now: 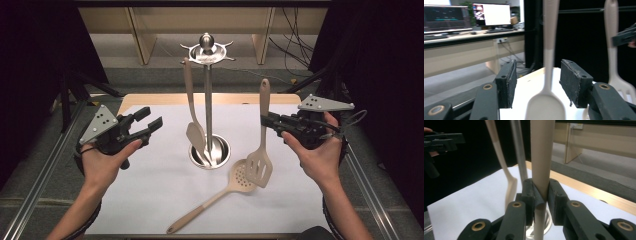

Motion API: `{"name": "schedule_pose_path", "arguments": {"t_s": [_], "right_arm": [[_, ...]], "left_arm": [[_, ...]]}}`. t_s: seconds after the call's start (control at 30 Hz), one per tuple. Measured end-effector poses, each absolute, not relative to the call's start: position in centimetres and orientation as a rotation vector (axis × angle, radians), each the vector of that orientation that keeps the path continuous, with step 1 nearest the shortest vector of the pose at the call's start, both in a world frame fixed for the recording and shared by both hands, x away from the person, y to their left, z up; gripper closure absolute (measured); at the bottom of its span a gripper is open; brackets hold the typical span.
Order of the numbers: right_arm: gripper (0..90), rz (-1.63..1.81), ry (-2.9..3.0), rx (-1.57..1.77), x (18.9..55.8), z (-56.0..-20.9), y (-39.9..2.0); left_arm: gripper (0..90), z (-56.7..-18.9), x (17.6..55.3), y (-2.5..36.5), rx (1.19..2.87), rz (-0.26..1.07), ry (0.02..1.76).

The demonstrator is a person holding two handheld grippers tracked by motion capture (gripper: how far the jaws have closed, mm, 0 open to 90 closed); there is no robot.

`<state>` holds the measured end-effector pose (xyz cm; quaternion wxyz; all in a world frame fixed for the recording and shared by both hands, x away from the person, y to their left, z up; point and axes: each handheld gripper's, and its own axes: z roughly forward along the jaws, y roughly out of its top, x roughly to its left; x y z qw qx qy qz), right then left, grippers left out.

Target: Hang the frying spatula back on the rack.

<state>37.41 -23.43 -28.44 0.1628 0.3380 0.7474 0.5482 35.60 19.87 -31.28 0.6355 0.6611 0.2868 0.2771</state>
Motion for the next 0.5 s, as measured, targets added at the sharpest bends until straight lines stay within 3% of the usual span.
{"name": "schedule_pose_path", "arguments": {"t_s": [0.3,0.5], "right_arm": [[77.8,1.61,2.193,0.864,37.3,-28.6,-21.5],[77.8,1.612,2.22,0.834,37.1,-29.1,-20.3]], "left_arm": [[46.1,-29.9,34.3,15.7,1.542,0.506,0.51],[46.1,-29.2,34.7,11.6,1.594,0.347,0.407]]}}
